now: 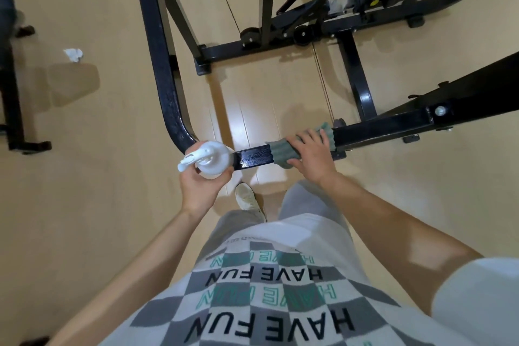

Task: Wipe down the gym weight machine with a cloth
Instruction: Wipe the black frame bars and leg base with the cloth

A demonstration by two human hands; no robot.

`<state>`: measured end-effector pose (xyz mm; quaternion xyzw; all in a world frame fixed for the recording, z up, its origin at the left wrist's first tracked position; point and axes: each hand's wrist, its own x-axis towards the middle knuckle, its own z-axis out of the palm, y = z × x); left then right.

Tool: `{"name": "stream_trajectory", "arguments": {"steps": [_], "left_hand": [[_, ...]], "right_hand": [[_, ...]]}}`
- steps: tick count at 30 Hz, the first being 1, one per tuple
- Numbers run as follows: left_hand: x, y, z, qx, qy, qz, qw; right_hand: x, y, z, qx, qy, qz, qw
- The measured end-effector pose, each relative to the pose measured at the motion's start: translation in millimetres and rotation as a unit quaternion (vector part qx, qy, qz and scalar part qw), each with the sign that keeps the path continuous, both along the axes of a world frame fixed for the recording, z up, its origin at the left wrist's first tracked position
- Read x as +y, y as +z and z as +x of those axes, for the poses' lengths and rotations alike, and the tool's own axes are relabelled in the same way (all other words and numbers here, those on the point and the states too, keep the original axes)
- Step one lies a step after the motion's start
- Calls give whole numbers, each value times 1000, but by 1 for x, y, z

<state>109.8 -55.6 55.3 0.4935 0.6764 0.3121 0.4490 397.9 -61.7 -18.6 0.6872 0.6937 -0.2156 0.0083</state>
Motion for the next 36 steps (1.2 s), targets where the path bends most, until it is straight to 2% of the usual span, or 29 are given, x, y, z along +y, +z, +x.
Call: {"name": "stream_trajectory", "arguments": {"steps": [3, 12, 15, 21, 25, 28, 30, 31, 33, 36], "left_hand": [[-9, -1, -2, 0, 18, 7, 1000], [-20, 4, 22, 5, 112, -4, 994], [-24, 0, 26, 0, 149, -35, 988], [-25, -3, 40, -20, 189, -24, 981], [-29, -3, 48, -24, 210, -27, 977], [-40, -10, 58, 3, 246, -44, 968], [-59, -20, 77, 72, 295, -102, 947], [-71, -27, 90, 102, 288, -133, 943], [-89, -38, 118, 104, 201, -152, 962], [-84, -46, 158, 117, 45, -97, 987]], "right_hand": [[0, -1, -20, -1, 3, -3, 1000], [25, 2, -74, 26, 156, -52, 986], [26, 1, -48, 27, 179, -45, 982], [15, -4, 28, 44, 175, 18, 983], [11, -4, 70, -1, 166, 20, 986], [7, -3, 94, -25, 146, 18, 989], [3, 1, 101, -31, 118, 15, 992], [0, 3, 101, -27, 104, 17, 994], [-9, 6, 99, 5, 86, 29, 996], [-22, 8, 105, 58, 96, 66, 991]]}}
